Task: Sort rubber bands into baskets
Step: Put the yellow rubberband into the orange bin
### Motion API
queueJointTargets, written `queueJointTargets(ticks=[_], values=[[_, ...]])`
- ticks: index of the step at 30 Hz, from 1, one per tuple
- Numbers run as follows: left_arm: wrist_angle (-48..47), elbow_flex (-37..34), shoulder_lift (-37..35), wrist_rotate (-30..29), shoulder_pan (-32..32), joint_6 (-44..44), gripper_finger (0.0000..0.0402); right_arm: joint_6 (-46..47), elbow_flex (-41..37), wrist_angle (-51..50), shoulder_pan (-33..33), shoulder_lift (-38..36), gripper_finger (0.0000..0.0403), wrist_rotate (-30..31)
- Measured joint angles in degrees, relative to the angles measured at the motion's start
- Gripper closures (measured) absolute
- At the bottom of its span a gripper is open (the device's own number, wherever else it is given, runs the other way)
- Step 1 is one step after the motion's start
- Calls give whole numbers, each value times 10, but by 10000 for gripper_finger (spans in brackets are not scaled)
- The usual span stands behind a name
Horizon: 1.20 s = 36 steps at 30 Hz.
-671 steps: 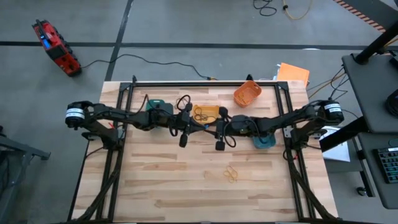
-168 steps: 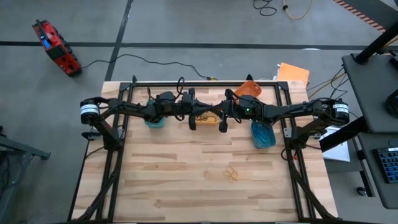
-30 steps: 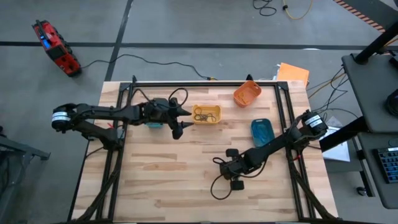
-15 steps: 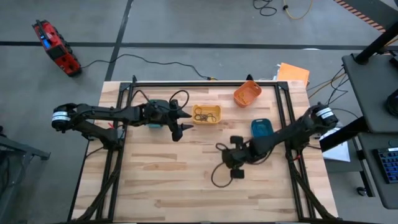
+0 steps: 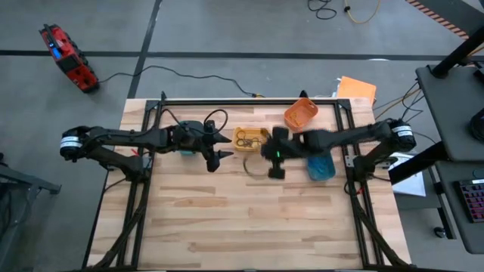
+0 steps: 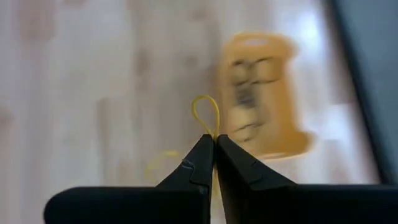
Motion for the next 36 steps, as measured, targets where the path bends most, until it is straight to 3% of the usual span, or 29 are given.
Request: queueJointTargets(ticks=[10,20,25,36], values=[[-71,0,-59,-1,0,0,178,39,98,-86,-208,0,394,18],[-73,0,-94,-2,0,13,178,53,71,-92,-418,17,394,12],[-74,0,-89,-2,0,13,178,54,35,-66,-459,46,394,8],[-82,-1,-83,-10,0,10,178,53,14,-52,-462,102,394,8]])
